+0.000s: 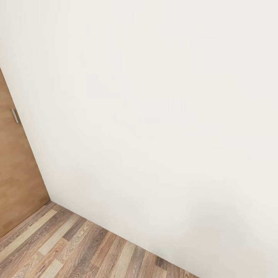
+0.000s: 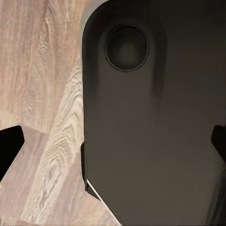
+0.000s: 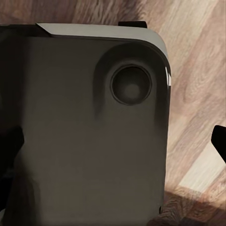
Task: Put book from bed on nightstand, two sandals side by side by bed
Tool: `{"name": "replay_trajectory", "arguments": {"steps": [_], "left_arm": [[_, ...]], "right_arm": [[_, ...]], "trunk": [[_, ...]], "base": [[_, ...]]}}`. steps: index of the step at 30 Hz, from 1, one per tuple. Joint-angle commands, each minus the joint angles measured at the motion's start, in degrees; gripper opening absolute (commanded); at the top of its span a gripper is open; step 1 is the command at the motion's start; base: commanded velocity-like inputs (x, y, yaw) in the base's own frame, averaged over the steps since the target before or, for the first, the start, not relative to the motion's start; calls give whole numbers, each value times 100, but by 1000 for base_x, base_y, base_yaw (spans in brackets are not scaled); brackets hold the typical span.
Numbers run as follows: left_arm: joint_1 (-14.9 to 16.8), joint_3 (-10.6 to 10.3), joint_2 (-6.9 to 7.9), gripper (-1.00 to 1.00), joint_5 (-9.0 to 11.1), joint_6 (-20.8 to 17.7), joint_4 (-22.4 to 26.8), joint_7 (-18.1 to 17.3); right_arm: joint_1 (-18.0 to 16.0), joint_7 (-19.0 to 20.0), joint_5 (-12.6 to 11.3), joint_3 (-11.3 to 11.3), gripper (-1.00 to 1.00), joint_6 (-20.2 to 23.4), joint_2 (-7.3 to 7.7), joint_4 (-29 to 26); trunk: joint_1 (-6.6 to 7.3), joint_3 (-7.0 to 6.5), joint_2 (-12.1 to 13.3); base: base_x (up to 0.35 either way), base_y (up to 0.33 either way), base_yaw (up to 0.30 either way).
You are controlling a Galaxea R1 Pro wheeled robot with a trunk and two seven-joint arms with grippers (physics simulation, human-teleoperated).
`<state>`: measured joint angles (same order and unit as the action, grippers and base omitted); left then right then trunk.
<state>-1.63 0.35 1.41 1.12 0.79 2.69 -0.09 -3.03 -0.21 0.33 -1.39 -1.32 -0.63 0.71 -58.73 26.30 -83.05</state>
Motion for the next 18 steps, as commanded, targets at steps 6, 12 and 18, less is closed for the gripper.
{"name": "replay_trajectory", "arguments": {"steps": [6, 12, 18], "left_arm": [[-4, 7, 32, 100, 31, 2, 204, 6], [-4, 15, 41, 100, 36, 1, 353, 8], [-4, 23, 41, 100, 39, 0, 387, 9]], "right_arm": [[-5, -10, 3, -18, 100, -12, 1, 8], [-4, -13, 1, -24, 100, -3, 5, 8], [-4, -14, -9, -33, 100, 1, 98, -14]], "trunk": [[0, 5, -3], [0, 5, -3], [0, 5, -3]], "base": [[0, 0, 0], [0, 0, 0], [0, 0, 0]]}}
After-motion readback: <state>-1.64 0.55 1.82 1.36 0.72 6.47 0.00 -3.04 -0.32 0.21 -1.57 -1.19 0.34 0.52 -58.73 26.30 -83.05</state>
